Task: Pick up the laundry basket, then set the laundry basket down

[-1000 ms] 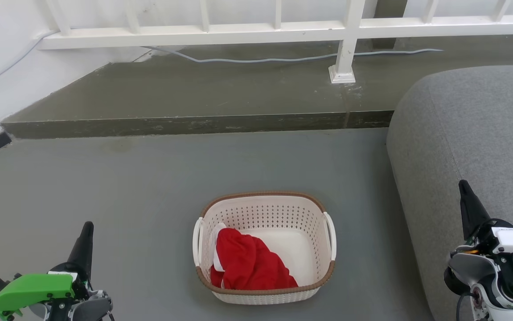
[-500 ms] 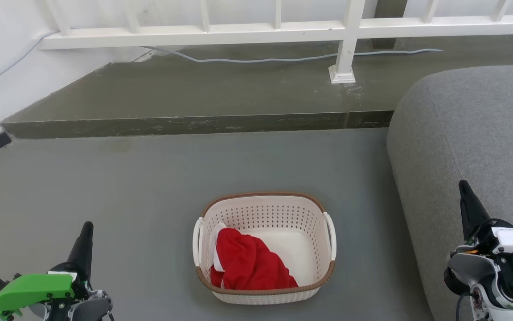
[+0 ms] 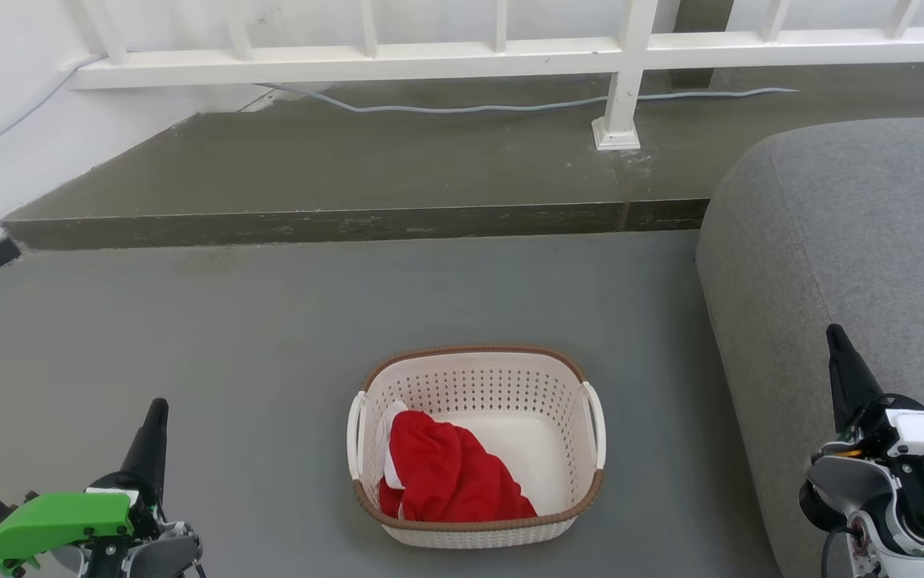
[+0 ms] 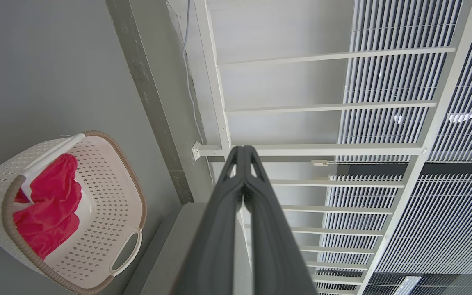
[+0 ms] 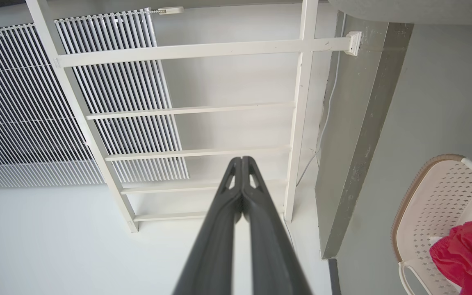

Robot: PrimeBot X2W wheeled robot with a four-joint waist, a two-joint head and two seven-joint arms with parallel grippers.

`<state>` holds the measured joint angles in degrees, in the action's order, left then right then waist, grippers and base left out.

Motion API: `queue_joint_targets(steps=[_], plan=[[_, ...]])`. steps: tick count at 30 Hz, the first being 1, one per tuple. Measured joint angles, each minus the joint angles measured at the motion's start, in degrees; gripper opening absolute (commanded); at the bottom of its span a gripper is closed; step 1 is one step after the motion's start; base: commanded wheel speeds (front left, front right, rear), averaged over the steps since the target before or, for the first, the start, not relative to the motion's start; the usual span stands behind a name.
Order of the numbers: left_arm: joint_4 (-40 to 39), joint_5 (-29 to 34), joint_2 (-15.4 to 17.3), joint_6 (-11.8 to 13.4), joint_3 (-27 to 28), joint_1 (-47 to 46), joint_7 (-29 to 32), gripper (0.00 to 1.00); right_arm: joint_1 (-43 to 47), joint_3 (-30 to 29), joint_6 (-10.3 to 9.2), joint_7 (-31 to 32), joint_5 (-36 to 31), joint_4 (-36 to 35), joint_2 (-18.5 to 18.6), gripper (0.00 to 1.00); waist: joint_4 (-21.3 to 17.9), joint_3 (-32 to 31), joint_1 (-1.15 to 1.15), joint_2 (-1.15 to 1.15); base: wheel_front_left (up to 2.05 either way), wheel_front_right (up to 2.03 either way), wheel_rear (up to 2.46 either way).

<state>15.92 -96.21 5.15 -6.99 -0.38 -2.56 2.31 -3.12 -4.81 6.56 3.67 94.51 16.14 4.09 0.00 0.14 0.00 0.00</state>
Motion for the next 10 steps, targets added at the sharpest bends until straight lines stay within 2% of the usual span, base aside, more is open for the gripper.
queue_joint_targets(steps=[10], plan=[[0.0,0.0,0.0,0.0,0.0,0.0,0.0,0.0,0.0,-0.1,0.0,0.0,0.0,0.0,0.0,0.0,0.0,0.0,0.0,0.0,0.0,0.0,0.0]])
